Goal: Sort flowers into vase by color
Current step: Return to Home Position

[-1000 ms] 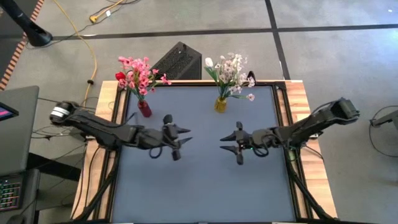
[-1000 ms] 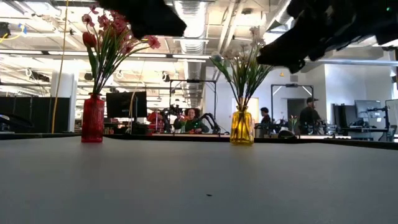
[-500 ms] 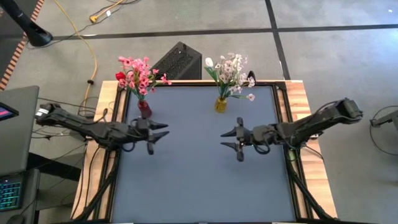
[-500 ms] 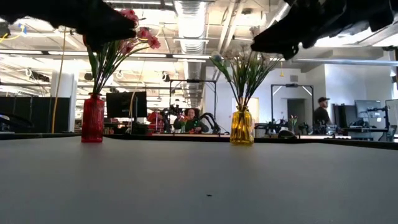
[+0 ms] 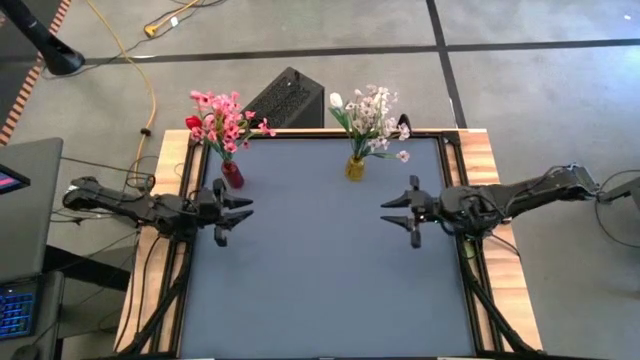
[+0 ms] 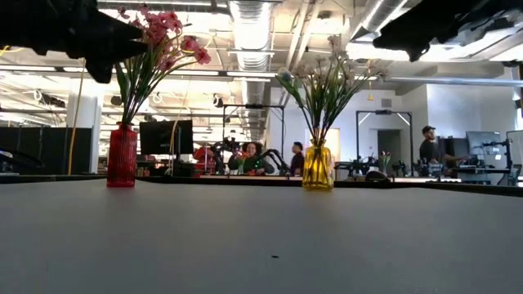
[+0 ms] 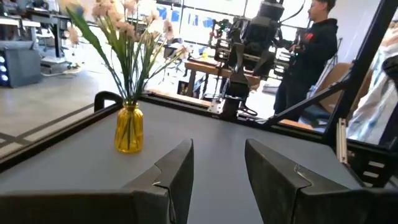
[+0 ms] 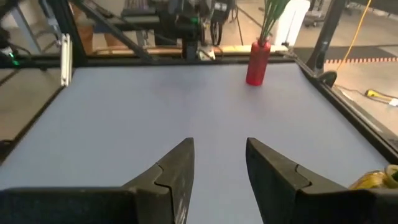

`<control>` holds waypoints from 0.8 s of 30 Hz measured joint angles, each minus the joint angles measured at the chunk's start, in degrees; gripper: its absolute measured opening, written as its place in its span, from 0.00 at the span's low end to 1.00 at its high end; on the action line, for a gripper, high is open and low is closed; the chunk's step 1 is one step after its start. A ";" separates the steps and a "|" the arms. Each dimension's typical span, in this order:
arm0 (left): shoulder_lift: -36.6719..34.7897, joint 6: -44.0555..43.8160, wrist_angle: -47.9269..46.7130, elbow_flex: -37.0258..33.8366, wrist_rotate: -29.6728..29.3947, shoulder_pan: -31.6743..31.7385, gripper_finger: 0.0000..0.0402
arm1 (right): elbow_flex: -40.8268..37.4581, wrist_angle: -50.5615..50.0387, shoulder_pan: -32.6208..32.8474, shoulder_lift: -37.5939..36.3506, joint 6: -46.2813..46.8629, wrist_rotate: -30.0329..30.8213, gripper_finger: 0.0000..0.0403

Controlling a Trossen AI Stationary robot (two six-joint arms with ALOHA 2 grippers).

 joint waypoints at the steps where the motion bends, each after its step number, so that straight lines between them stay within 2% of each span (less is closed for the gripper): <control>1: -1.34 -0.46 -0.82 -0.50 -0.02 -0.02 0.33 | -0.47 0.19 0.00 -0.91 0.01 0.00 0.42; 6: -6.75 -2.49 -6.03 -2.81 -0.70 -0.02 0.33 | -5.86 4.71 -0.22 -4.79 0.34 1.05 0.42; 13: -11.29 -3.94 -5.27 -7.88 -0.95 0.00 0.33 | -15.34 16.55 -0.24 -6.75 2.80 1.70 0.42; 17: -13.28 -6.46 -6.36 -9.62 -0.45 0.02 0.33 | -17.90 16.97 -0.28 -8.08 4.62 1.65 0.41; 24: -14.00 -4.70 -6.44 -9.63 4.64 0.02 0.33 | -22.84 17.53 -1.86 -12.70 5.46 1.57 0.33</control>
